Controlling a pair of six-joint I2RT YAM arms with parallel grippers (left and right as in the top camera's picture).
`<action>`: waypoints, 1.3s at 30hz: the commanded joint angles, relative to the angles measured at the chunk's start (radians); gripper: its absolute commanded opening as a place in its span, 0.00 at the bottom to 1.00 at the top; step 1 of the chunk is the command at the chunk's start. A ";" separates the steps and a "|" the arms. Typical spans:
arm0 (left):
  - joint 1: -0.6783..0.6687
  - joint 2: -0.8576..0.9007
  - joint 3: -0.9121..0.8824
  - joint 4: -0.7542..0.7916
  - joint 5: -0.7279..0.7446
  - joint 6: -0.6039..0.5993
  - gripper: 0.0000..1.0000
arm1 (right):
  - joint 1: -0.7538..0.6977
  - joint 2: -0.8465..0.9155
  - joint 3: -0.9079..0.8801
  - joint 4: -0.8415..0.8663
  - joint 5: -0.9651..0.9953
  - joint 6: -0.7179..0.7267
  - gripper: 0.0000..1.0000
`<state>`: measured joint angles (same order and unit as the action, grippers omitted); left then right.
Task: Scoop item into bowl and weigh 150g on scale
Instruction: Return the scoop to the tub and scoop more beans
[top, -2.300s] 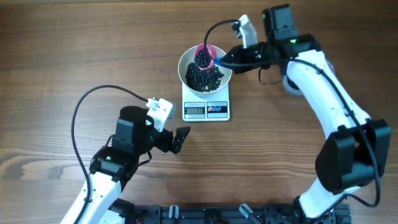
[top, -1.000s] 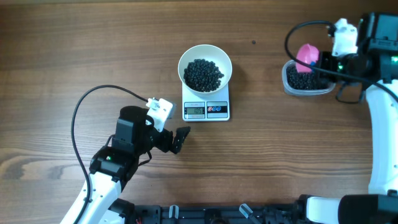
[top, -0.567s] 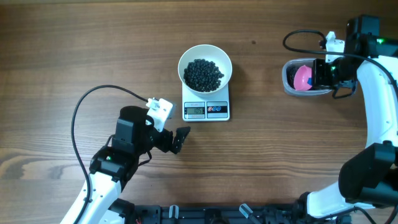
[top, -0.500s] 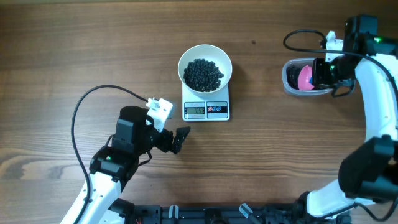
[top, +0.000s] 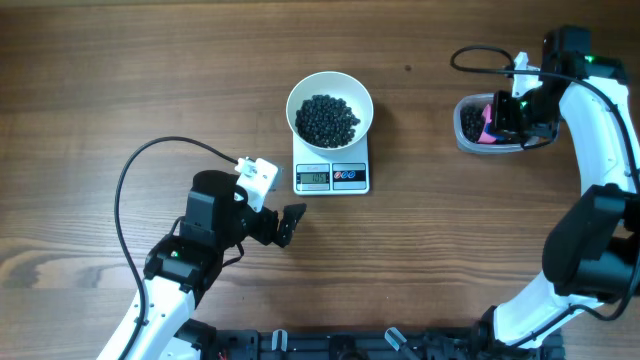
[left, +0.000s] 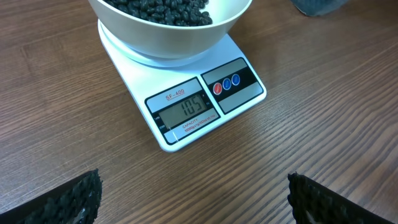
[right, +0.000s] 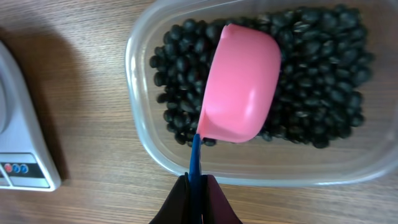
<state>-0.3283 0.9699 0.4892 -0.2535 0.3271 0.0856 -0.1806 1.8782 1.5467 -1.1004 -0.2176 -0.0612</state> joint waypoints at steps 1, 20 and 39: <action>-0.002 -0.001 0.019 0.002 -0.003 0.012 1.00 | 0.004 0.057 -0.004 -0.011 -0.139 -0.043 0.04; -0.002 -0.001 0.019 0.002 -0.003 0.011 1.00 | -0.124 0.058 -0.002 0.005 -0.286 -0.010 0.04; -0.002 -0.001 0.019 0.002 -0.003 0.012 1.00 | -0.135 0.058 -0.002 -0.003 -0.313 -0.017 0.04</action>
<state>-0.3283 0.9699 0.4892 -0.2535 0.3271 0.0856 -0.3103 1.9144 1.5455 -1.1179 -0.4793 -0.0849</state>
